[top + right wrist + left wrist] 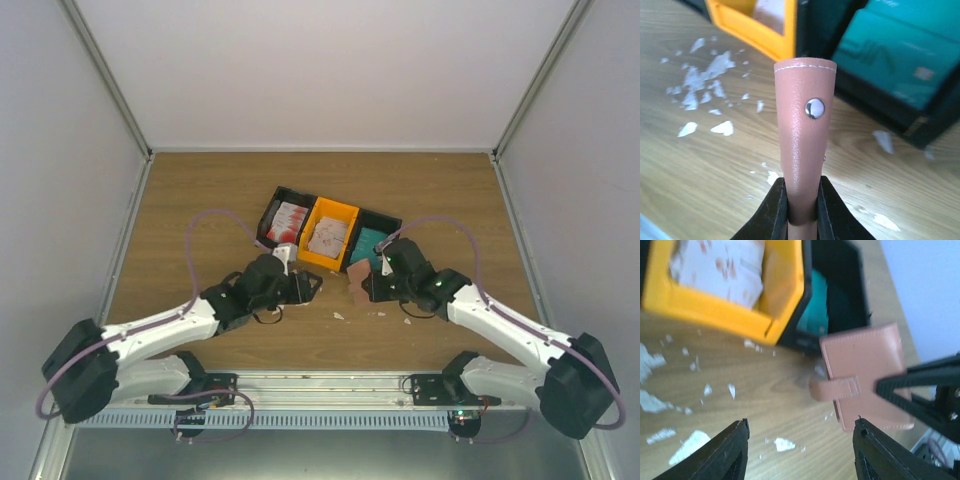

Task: Put the credit cards into the card holder
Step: Close the card holder at the center of the board.

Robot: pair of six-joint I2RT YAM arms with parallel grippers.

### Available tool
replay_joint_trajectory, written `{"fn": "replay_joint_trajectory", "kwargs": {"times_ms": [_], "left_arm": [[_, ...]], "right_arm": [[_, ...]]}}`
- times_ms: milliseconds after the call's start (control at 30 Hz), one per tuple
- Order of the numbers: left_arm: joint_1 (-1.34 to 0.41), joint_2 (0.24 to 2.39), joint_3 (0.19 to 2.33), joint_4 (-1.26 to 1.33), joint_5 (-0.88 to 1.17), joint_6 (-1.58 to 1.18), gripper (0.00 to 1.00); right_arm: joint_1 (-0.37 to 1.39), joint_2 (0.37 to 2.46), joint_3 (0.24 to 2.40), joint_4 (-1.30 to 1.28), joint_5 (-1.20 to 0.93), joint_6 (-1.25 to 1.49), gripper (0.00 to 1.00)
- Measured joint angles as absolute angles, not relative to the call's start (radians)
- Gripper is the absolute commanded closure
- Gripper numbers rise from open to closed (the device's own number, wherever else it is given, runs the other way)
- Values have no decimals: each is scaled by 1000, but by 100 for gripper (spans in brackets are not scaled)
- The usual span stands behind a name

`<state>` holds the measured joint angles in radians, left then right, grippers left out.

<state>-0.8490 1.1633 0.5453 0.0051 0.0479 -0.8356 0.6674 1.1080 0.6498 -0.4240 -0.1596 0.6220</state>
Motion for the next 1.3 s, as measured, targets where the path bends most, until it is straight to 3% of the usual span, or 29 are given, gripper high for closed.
{"fn": "replay_joint_trajectory", "kwargs": {"times_ms": [200, 533, 833, 1100, 1300], "left_arm": [[-800, 1048, 628, -123, -23, -791, 37], [-707, 975, 631, -233, -31, -749, 37], [-592, 954, 631, -266, 4, -712, 36], [-545, 942, 631, -285, 54, -693, 34], [-525, 939, 622, -288, 101, -683, 31]], "right_arm": [[778, 1145, 848, -772, 126, 704, 100], [1006, 1480, 1022, -1104, 385, 874, 99], [1175, 1778, 1177, -1025, 393, 887, 77], [1227, 1862, 1211, -894, 342, 850, 47], [1226, 1733, 1166, -724, 270, 824, 49]]}}
